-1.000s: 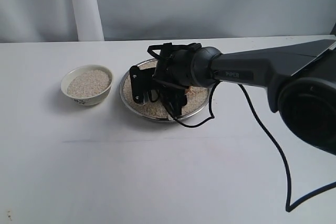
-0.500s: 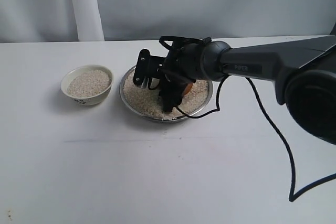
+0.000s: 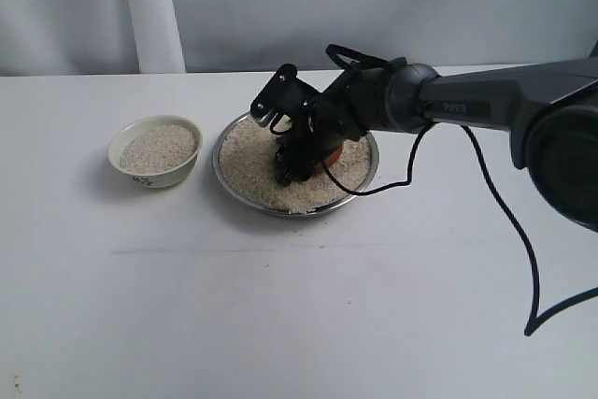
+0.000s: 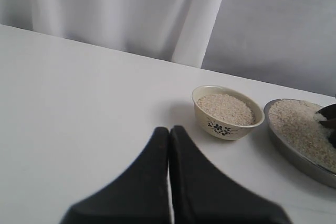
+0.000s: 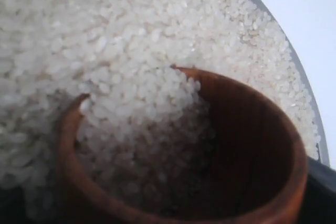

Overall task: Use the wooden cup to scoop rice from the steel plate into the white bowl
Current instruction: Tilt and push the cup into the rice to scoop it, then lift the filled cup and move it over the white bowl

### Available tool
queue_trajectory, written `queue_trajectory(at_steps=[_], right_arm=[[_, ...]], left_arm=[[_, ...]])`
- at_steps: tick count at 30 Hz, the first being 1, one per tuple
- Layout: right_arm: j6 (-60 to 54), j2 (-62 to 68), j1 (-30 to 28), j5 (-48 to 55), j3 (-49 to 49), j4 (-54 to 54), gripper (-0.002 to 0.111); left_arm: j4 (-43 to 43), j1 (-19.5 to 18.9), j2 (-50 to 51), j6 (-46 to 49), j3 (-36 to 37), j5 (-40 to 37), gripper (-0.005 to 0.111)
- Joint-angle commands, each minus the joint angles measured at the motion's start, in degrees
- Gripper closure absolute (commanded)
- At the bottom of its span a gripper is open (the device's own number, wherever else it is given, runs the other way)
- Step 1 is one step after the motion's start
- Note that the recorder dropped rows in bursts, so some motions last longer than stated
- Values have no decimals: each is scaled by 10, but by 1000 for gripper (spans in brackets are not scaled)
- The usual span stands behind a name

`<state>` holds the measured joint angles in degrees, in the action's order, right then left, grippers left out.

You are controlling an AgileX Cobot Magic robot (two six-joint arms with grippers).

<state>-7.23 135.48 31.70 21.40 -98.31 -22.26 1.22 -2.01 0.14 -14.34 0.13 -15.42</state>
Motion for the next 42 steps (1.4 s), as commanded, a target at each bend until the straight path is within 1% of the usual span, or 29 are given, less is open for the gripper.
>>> queue_trajectory(at_steps=[1, 16, 21, 24, 30, 32, 34, 37, 42], right_arm=[[18, -21, -4, -16, 5, 24, 108], [18, -110, -4, -34, 32, 49, 108], [13, -126, -2, -69, 32, 82, 108], [11, -127, 3, -93, 32, 82, 108], [-51, -127, 33, -141, 29, 81, 108], [-52, -122, 43, -142, 11, 81, 108], [-56, -111, 52, -119, -20, 80, 108], [-62, -85, 65, -56, -92, 72, 108], [-111, -20, 91, 34, -217, 65, 108]], left_arm=[[-2, 3, -1, -2, -1, 2, 107], [-2, 3, -1, -2, -1, 2, 107], [-2, 3, -1, -2, -1, 2, 107], [-2, 3, -1, -2, -1, 2, 107], [-2, 3, -1, -2, -1, 2, 107], [-2, 3, -1, -2, -1, 2, 107], [-2, 3, -1, -2, -1, 2, 107], [-2, 3, -1, -2, -1, 2, 107], [-2, 3, -1, -2, -1, 2, 107]])
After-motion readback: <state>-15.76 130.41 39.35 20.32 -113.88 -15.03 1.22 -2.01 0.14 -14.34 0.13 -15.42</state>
